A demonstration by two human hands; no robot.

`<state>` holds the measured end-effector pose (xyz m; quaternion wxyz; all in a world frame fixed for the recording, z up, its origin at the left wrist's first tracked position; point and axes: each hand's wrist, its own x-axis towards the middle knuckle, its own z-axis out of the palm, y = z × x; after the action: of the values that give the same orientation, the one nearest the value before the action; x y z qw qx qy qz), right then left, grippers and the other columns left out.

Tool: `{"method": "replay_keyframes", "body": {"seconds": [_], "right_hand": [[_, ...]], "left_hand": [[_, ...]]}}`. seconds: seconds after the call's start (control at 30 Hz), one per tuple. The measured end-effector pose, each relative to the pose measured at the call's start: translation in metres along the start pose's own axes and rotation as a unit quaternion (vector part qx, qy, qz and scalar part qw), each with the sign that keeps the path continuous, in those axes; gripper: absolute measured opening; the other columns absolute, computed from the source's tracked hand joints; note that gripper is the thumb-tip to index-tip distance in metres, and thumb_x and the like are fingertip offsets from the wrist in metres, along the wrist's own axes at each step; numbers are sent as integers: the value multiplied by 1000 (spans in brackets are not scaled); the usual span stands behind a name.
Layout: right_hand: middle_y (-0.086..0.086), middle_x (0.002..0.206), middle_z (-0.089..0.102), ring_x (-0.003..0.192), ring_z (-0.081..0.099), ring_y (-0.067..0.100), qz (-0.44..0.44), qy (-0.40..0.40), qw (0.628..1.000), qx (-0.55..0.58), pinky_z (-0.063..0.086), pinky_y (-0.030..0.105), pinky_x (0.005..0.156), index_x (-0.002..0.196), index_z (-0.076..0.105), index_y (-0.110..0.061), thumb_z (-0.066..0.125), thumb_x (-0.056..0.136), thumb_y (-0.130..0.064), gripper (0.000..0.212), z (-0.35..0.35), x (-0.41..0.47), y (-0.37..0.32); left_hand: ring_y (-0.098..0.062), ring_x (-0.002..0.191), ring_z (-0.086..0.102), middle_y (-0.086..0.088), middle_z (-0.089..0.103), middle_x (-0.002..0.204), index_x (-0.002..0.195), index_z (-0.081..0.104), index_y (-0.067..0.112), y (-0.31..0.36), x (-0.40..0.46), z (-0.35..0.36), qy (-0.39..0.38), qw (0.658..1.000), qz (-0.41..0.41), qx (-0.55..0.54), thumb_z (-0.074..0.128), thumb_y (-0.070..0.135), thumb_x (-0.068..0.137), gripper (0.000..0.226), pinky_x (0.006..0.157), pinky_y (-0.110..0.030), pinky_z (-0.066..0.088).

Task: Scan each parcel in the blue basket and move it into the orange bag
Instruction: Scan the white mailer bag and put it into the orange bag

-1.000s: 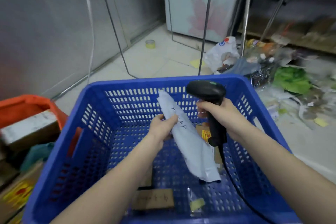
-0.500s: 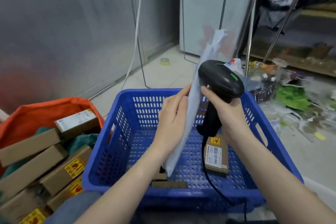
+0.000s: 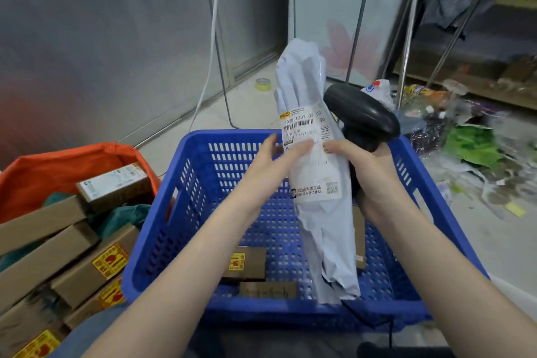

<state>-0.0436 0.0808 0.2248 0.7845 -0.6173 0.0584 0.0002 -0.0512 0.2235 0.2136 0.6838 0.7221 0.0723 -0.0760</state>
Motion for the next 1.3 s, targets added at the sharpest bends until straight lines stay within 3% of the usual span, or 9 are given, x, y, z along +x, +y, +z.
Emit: {"method": "replay_keyframes", "body": {"seconds": [0.1, 0.2, 0.33, 0.43, 0.53, 0.67, 0.77, 0.97, 1.3], "right_hand": [[6, 90, 75, 83, 72, 22, 10, 6, 1000, 7, 57, 44, 81, 89, 65, -15, 65, 83, -2, 14, -2, 1, -3], [3, 87, 75, 82, 72, 20, 14, -1, 1000, 15, 57, 40, 79, 87, 65, -16, 63, 85, -4, 12, -4, 2, -3], [0, 88, 75, 88, 72, 17, -11, -14, 1000, -17, 57, 36, 80, 89, 68, -16, 69, 85, -13, 5, -5, 2, -3], [-2, 83, 70, 78, 67, 12, -5, 8, 1000, -27, 56, 28, 66, 88, 65, -20, 69, 86, -21, 5, -7, 4, -3], [2, 81, 64, 67, 58, 13, 17, 22, 999, -43, 52, 28, 58, 96, 63, -17, 68, 86, -26, 14, -9, 4, -6], [5, 76, 62, 58, 53, 15, 28, -46, 997, -61, 47, 28, 51, 94, 63, -8, 67, 86, -25, 19, -7, 1, -10], [8, 72, 60, 52, 51, 15, 33, -91, 992, -78, 45, 26, 47, 85, 62, -5, 68, 85, -23, 19, -2, -4, -9], [5, 61, 58, 46, 50, 15, 42, -106, 989, -90, 44, 24, 44, 71, 59, -7, 67, 86, -20, 22, 4, -8, -10], [8, 61, 57, 46, 53, 17, 43, -127, 986, -99, 43, 25, 45, 73, 58, -8, 65, 86, -16, 17, 1, -9, -11]], "left_hand": [[-7, 86, 64, 8, 70, 99, 120, 61, 18, 1, 3, -4, -73, 993, -56, -79, 49, 40, 93, 36, 76, -25, 50], [-11, 92, 67, 4, 72, 106, 113, 64, 18, -3, 4, -8, -86, 993, -33, -81, 53, 22, 94, 23, 76, -23, 51], [-17, 99, 70, 2, 73, 108, 119, 62, 18, -7, 3, -13, -50, 995, -22, -82, 58, 12, 92, 28, 83, -31, 54], [-18, 97, 70, 0, 73, 108, 121, 59, 16, -7, 4, -18, 7, 995, -16, -100, 59, 10, 91, 30, 84, -36, 55], [-10, 93, 69, 4, 71, 106, 111, 57, 23, -7, 6, -25, 74, 994, 31, -69, 60, 7, 90, 27, 77, -26, 57], [5, 88, 65, 17, 68, 98, 100, 58, 31, -8, 7, -30, 124, 986, 110, -12, 59, 1, 87, 32, 65, -12, 52], [4, 91, 66, 17, 69, 101, 107, 60, 29, -10, 7, -30, 133, 982, 136, 18, 61, 3, 86, 34, 70, -17, 55], [-6, 100, 65, 9, 68, 111, 118, 56, 27, -13, 9, -28, 140, 977, 145, 64, 64, 9, 87, 37, 81, -34, 58], [-9, 102, 64, 6, 65, 117, 120, 52, 26, -16, 12, -27, 147, 975, 141, 88, 64, 12, 88, 37, 78, -31, 59]]}}
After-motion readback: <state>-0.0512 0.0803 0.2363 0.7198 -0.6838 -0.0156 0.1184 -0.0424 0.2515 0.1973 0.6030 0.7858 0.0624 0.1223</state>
